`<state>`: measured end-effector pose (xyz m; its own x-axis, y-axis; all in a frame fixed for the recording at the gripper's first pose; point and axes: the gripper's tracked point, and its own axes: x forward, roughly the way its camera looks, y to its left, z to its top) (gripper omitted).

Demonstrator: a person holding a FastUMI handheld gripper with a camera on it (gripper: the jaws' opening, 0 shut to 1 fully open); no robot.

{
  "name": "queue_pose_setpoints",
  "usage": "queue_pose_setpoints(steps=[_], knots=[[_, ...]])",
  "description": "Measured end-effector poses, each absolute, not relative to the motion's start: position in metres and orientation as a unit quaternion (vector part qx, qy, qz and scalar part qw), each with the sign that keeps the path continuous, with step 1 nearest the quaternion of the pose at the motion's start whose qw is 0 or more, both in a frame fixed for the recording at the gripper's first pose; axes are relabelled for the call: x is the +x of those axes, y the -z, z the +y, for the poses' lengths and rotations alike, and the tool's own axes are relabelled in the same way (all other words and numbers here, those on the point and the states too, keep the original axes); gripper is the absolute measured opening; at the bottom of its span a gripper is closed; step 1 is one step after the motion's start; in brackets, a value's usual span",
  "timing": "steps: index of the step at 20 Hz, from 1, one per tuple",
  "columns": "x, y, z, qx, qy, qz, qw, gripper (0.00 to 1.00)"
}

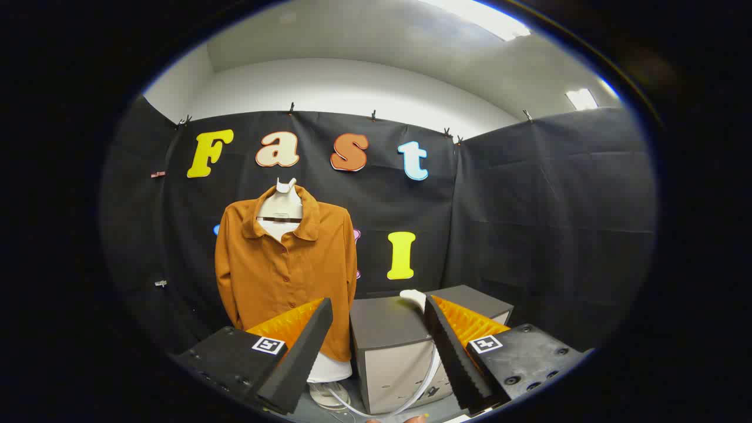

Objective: Iron the clothes twice with a garment steamer, once on the left side and once on the right side.

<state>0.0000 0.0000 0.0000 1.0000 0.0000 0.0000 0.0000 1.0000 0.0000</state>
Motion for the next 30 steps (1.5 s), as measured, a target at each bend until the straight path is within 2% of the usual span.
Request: queue_pose_setpoints(steps=[23,27,30], knots=[[0.008,0.002,-0.01,0.004,0.007,0.002,1.0,0.98],[0.034,0.006,-0.047,0.007,0.012,0.023,1.0,0.98],[0.072,0.023,-0.079,0.006,0.009,0.07,0.998,0.99]])
